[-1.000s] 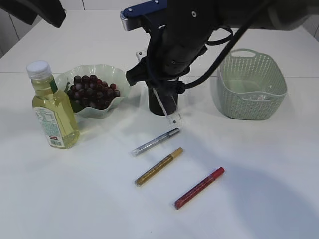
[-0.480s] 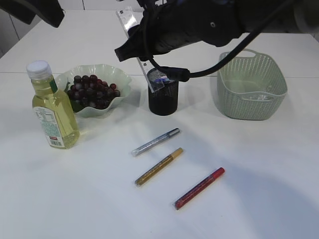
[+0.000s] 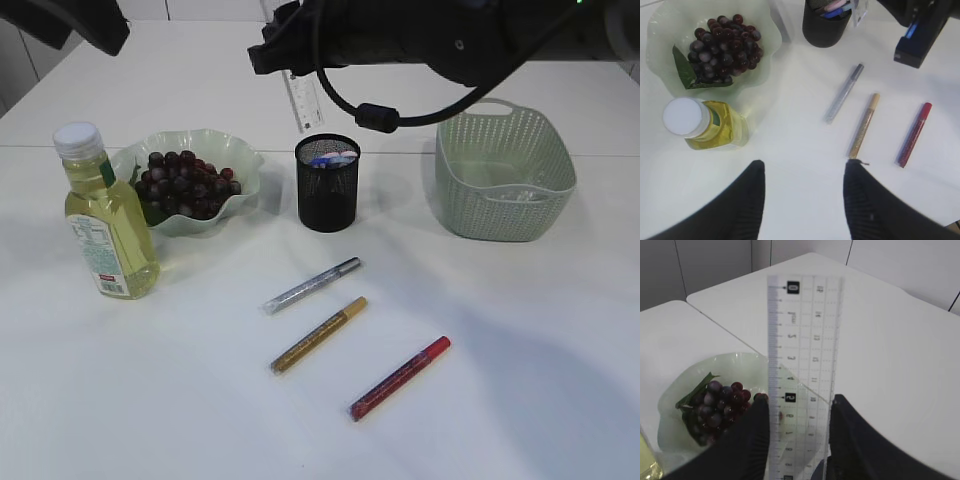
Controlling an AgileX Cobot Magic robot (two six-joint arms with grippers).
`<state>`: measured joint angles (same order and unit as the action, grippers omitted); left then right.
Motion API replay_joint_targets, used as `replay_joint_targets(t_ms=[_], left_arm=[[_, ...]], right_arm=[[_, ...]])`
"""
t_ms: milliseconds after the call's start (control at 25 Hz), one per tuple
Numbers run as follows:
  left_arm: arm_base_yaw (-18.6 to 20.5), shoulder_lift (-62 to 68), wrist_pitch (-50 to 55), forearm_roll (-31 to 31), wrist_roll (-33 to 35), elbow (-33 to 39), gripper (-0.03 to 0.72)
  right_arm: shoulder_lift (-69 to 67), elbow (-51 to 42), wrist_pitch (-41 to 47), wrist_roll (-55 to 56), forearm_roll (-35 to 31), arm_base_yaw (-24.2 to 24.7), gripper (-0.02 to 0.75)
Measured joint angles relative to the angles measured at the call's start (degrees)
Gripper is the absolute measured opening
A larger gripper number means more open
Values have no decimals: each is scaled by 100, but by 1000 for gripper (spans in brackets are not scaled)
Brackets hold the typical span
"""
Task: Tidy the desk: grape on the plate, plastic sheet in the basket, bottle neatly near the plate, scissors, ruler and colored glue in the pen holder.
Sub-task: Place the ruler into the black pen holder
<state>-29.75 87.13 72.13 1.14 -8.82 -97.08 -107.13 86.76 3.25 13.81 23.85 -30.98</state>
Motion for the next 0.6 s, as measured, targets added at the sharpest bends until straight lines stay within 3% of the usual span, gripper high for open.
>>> replay_joint_targets(t_ms=[600], left_arm=[[0,0,0,88,0,0,372]], right_arm=[[-893,-4,-1950,14,-21,681,300]])
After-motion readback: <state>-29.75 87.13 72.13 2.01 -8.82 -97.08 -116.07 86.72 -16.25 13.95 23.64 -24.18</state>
